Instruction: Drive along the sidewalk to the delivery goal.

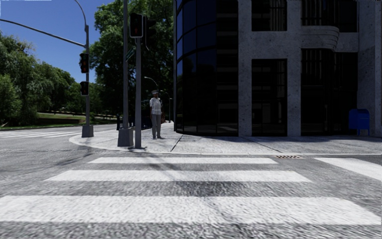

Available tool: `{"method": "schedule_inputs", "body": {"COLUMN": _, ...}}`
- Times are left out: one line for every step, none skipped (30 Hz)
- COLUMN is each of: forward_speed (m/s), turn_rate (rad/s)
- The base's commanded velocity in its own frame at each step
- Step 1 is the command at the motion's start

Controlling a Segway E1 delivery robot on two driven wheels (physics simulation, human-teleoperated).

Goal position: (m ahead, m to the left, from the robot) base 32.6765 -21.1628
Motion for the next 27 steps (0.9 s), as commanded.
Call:
{"method": "schedule_inputs", "body": {"forward_speed": 2.00, "turn_rate": 0.25}}
{"method": "schedule_inputs", "body": {"forward_speed": 2.00, "turn_rate": 0.25}}
{"method": "schedule_inputs", "body": {"forward_speed": 2.00, "turn_rate": 0.25}}
{"method": "schedule_inputs", "body": {"forward_speed": 2.00, "turn_rate": 0.25}}
{"method": "schedule_inputs", "body": {"forward_speed": 2.00, "turn_rate": 0.13}}
{"method": "schedule_inputs", "body": {"forward_speed": 2.00, "turn_rate": 0.00}}
{"method": "schedule_inputs", "body": {"forward_speed": 2.00, "turn_rate": 0.00}}
{"method": "schedule_inputs", "body": {"forward_speed": 2.00, "turn_rate": 0.00}}
{"method": "schedule_inputs", "body": {"forward_speed": 1.87, "turn_rate": 0.00}}
{"method": "schedule_inputs", "body": {"forward_speed": 1.55, "turn_rate": 0.00}}
{"method": "schedule_inputs", "body": {"forward_speed": 1.39, "turn_rate": 0.00}}
{"method": "schedule_inputs", "body": {"forward_speed": 1.33, "turn_rate": -0.31}}
{"method": "schedule_inputs", "body": {"forward_speed": 1.33, "turn_rate": -0.31}}
{"method": "schedule_inputs", "body": {"forward_speed": 1.33, "turn_rate": -0.40}}
{"method": "schedule_inputs", "body": {"forward_speed": 1.33, "turn_rate": -0.49}}
{"method": "schedule_inputs", "body": {"forward_speed": 1.33, "turn_rate": -0.66}}
{"method": "schedule_inputs", "body": {"forward_speed": 1.35, "turn_rate": -0.78}}
{"method": "schedule_inputs", "body": {"forward_speed": 1.35, "turn_rate": -0.78}}
{"method": "schedule_inputs", "body": {"forward_speed": 1.36, "turn_rate": -0.81}}
{"method": "schedule_inputs", "body": {"forward_speed": 1.38, "turn_rate": -0.81}}
{"method": "schedule_inputs", "body": {"forward_speed": 1.40, "turn_rate": -0.81}}
{"method": "schedule_inputs", "body": {"forward_speed": 1.40, "turn_rate": -0.81}}
{"method": "schedule_inputs", "body": {"forward_speed": 1.41, "turn_rate": -0.81}}
{"method": "schedule_inputs", "body": {"forward_speed": 1.41, "turn_rate": -0.81}}
{"method": "schedule_inputs", "body": {"forward_speed": 1.41, "turn_rate": -0.81}}
{"method": "schedule_inputs", "body": {"forward_speed": 1.41, "turn_rate": -0.81}}
{"method": "schedule_inputs", "body": {"forward_speed": 1.41, "turn_rate": -0.81}}
